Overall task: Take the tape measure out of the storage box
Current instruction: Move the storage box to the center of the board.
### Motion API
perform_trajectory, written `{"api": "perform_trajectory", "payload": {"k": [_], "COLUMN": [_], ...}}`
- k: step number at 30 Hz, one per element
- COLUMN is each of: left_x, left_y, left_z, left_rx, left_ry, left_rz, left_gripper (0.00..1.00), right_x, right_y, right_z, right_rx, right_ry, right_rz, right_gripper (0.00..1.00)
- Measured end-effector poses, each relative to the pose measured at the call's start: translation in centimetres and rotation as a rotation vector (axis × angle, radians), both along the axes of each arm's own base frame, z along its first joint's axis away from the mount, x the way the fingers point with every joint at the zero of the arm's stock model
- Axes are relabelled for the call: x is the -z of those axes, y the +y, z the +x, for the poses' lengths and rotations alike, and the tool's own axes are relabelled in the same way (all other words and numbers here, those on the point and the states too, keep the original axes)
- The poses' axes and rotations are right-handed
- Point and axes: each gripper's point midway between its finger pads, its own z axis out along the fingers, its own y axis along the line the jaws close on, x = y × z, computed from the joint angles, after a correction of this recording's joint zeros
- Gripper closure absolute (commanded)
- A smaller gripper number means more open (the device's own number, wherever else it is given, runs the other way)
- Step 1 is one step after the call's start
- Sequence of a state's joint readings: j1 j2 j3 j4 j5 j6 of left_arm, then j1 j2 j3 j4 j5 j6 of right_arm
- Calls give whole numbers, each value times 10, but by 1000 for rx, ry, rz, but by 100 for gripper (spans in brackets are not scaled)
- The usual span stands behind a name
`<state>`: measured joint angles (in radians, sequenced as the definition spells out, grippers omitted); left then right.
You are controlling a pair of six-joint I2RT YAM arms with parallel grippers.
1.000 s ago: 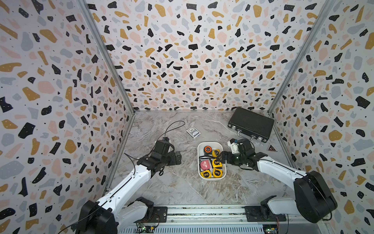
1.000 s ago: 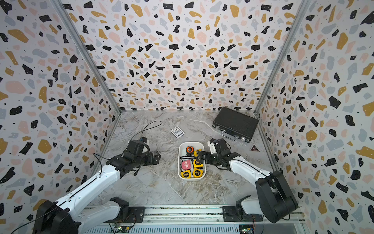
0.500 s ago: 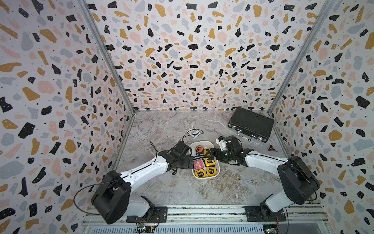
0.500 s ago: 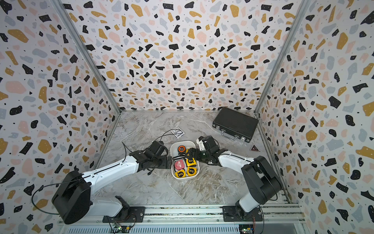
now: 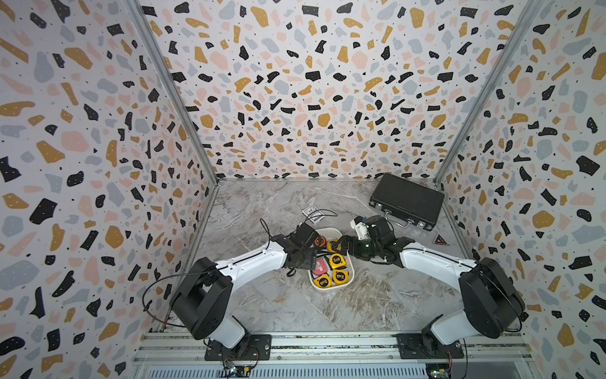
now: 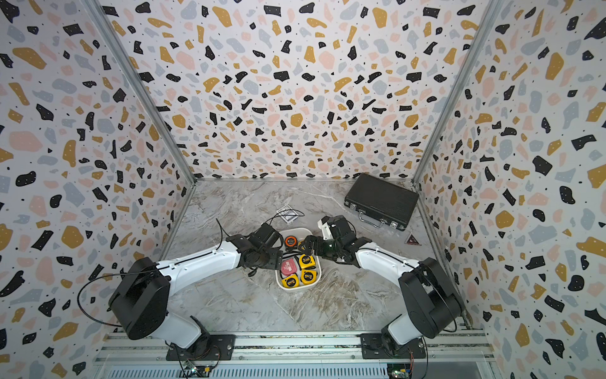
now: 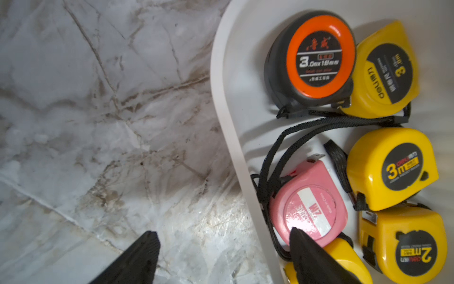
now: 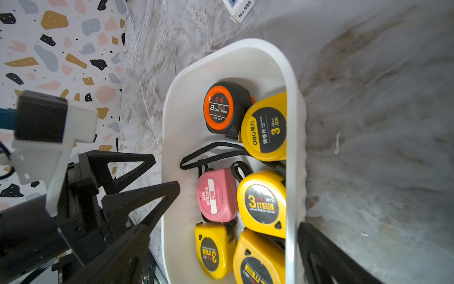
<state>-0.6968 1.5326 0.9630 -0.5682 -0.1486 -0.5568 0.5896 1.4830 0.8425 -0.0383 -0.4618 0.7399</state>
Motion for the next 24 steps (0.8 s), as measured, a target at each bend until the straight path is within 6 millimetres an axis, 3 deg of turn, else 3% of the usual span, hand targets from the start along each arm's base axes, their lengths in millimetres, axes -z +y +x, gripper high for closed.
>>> {"api": "perform_trajectory", "payload": {"k": [8,13,19,24], "left_x": [1,8,12,-7], "left_y": [9,31,55,52], "left_z": [0,15,36,43], "left_rx": [15,-30,-59,-48], "left_ry": [20,40,51,20], "left_rz": [48,79,120,103], "left_gripper": [32,35,34,26], "right_x": [-9,-5,-5,-4], "right_y": [-7,-9,-10,-11], "right_z": [-2,-3,-3,-2], "right_rx": [19,30,37,42], "right_ry": [-24,-18,-15,-17], "right_rz": [-6,-15,-16,-21], "right_gripper": [1,1,1,1]}}
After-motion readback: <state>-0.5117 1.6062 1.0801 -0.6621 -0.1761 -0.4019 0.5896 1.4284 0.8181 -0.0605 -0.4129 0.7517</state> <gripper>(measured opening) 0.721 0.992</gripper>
